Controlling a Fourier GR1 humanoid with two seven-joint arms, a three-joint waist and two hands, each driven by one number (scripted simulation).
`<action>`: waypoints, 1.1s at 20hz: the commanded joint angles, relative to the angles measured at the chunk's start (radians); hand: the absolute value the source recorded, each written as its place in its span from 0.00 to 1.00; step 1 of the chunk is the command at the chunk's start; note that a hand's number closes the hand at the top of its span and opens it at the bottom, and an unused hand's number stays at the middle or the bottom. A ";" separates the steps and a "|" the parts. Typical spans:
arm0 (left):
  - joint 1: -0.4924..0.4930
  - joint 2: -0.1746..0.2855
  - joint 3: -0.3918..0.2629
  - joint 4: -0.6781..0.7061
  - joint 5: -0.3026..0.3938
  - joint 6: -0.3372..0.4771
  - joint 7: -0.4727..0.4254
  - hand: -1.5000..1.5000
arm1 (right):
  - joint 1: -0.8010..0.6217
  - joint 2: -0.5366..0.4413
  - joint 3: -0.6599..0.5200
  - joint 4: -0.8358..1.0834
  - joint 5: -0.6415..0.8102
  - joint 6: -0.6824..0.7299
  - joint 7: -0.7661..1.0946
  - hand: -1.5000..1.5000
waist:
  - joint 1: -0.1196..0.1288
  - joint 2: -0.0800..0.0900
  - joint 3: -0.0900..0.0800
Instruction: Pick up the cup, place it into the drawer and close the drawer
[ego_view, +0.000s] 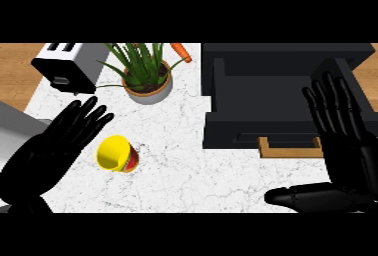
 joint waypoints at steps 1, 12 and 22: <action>0.010 -0.034 -0.008 0.014 -0.053 -0.032 -0.021 0.00 | -0.047 -0.006 -0.029 0.001 -0.007 0.000 0.034 0.00 | 0.001 0.000 0.000; 0.047 -0.006 0.066 0.138 -0.129 -0.084 -0.048 0.00 | 0.020 -0.004 -0.032 -0.084 -0.016 0.014 0.065 0.00 | -0.001 0.000 0.000; -0.110 -0.019 0.131 0.572 -0.367 -0.147 -0.337 0.00 | -0.044 -0.002 -0.053 0.032 -0.007 0.031 0.008 0.00 | -0.004 0.002 0.000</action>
